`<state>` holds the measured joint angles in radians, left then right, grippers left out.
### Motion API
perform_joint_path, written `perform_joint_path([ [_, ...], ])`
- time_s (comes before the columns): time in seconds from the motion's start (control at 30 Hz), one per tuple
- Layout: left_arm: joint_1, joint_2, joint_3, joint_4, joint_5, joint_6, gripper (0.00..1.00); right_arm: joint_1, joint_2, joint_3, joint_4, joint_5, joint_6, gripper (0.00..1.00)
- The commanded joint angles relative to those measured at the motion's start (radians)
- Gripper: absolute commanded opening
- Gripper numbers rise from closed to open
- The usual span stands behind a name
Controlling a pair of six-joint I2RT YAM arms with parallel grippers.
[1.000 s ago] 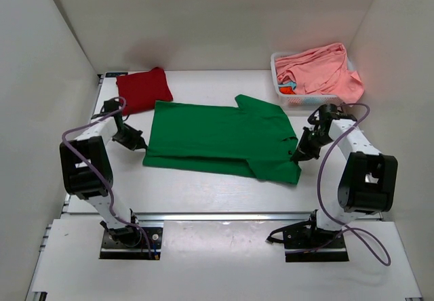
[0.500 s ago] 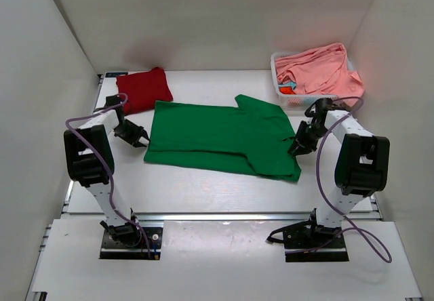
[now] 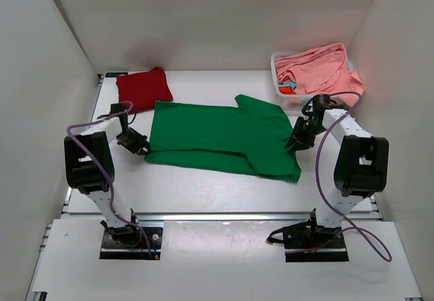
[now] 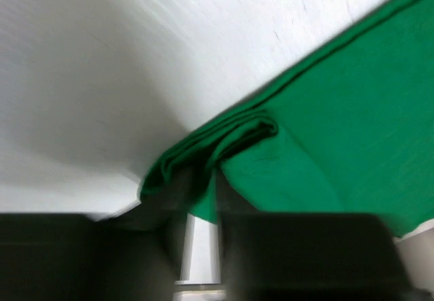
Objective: Fold and stack the t-shirts
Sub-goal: Fold the flattened tshirt in 1/3 of the way
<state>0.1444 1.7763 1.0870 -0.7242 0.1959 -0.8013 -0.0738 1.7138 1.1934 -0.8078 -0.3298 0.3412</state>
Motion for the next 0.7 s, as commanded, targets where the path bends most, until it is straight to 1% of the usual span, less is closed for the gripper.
perform_joint_path([
  [0.0, -0.002, -0.049, -0.004, 0.005, -0.027, 0.030, 0.19, 0.008, -0.065, -0.032, 0.030, -0.011, 0.010, 0.25],
  [0.03, -0.005, -0.052, -0.006, 0.002, -0.024, 0.033, 0.08, 0.014, -0.071, -0.046, 0.033, -0.011, 0.010, 0.25],
  [0.1, -0.003, -0.064, -0.018, -0.009, -0.019, 0.036, 0.00, 0.009, -0.083, -0.072, 0.044, -0.021, 0.015, 0.25],
  [0.2, 0.004, -0.100, -0.032, -0.030, -0.016, 0.039, 0.00, 0.014, -0.092, -0.089, 0.047, -0.023, 0.010, 0.26],
  [0.23, 0.003, -0.115, -0.042, -0.038, -0.016, 0.045, 0.00, 0.012, -0.095, -0.087, 0.047, -0.026, 0.010, 0.24],
  [0.4, 0.001, -0.179, -0.082, -0.099, -0.068, 0.063, 0.00, 0.020, -0.111, -0.094, 0.036, -0.008, 0.004, 0.25],
  [0.57, 0.017, -0.224, -0.124, -0.118, -0.118, 0.060, 0.00, 0.014, -0.143, -0.135, 0.044, -0.012, -0.005, 0.24],
  [0.6, 0.030, -0.229, -0.121, -0.115, -0.116, 0.060, 0.04, 0.016, -0.149, -0.143, 0.038, -0.008, -0.001, 0.24],
  [0.67, 0.038, -0.222, -0.095, -0.088, -0.116, 0.053, 0.26, 0.017, -0.164, -0.159, 0.048, -0.012, 0.002, 0.24],
])
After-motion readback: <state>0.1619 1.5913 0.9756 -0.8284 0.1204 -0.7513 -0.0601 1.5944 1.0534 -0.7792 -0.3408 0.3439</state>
